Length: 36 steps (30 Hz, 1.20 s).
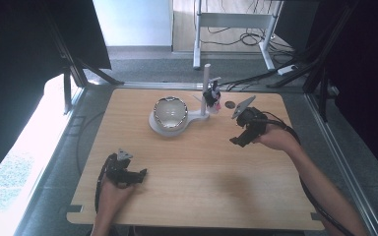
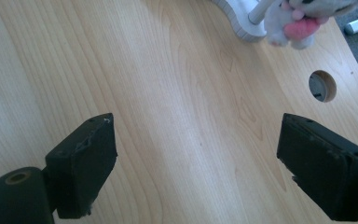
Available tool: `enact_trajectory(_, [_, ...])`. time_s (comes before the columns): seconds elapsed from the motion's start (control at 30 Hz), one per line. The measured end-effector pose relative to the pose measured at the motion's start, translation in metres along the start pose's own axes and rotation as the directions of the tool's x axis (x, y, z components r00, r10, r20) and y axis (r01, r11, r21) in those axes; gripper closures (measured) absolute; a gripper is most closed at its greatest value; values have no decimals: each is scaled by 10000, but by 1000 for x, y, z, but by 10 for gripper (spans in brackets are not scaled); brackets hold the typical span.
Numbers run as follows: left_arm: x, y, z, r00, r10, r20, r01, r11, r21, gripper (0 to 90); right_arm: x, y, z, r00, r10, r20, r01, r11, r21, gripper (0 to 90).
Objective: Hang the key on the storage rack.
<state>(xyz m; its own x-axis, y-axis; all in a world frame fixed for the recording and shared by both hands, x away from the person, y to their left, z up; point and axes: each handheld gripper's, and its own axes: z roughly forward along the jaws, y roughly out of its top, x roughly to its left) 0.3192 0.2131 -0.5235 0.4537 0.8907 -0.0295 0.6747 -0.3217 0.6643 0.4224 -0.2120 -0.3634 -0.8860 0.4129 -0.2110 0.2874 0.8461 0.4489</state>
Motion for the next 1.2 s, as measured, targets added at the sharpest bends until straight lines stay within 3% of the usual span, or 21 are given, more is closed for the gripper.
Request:
enact_trajectory(0.6, [0,0,0,10000,-4,3,4,10000,1,14,18,-47,-8,9976,577,378,-563,9978,-361,130])
enact_trajectory(1.2, [0,0,0,10000,-1,4,1,10000,19,14,37,-99,1,9859,1561,601,-1490,9829,-1082,118])
